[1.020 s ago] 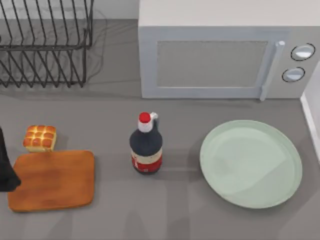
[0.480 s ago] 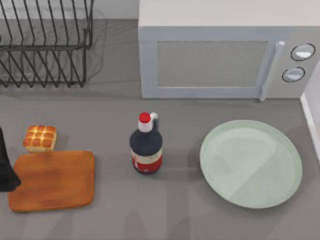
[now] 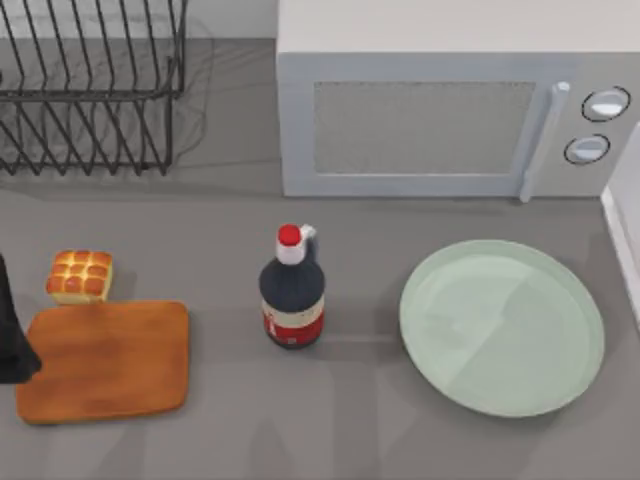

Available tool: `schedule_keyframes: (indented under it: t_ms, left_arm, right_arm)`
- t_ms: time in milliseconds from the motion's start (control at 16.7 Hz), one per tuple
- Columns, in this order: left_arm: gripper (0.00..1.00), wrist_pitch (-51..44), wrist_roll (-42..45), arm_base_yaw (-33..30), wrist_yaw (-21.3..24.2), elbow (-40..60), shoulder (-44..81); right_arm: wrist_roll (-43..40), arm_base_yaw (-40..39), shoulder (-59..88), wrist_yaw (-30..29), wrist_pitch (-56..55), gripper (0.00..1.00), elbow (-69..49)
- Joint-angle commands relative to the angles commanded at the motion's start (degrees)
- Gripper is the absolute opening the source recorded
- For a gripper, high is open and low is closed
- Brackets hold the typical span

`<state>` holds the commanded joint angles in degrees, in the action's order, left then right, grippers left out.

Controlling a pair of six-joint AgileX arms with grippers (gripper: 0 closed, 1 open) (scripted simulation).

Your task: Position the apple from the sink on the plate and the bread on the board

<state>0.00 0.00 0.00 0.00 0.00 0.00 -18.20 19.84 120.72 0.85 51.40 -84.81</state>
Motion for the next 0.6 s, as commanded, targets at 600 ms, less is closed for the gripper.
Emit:
schedule_keyframes:
  t_ms: [600]
  left_arm:
    - [1.00, 0.00, 0.00, 0.00, 0.00, 0.00, 0.00]
  right_arm:
    - [12.83, -13.03, -7.91, -0.52, 10.53, 0.00, 2.74]
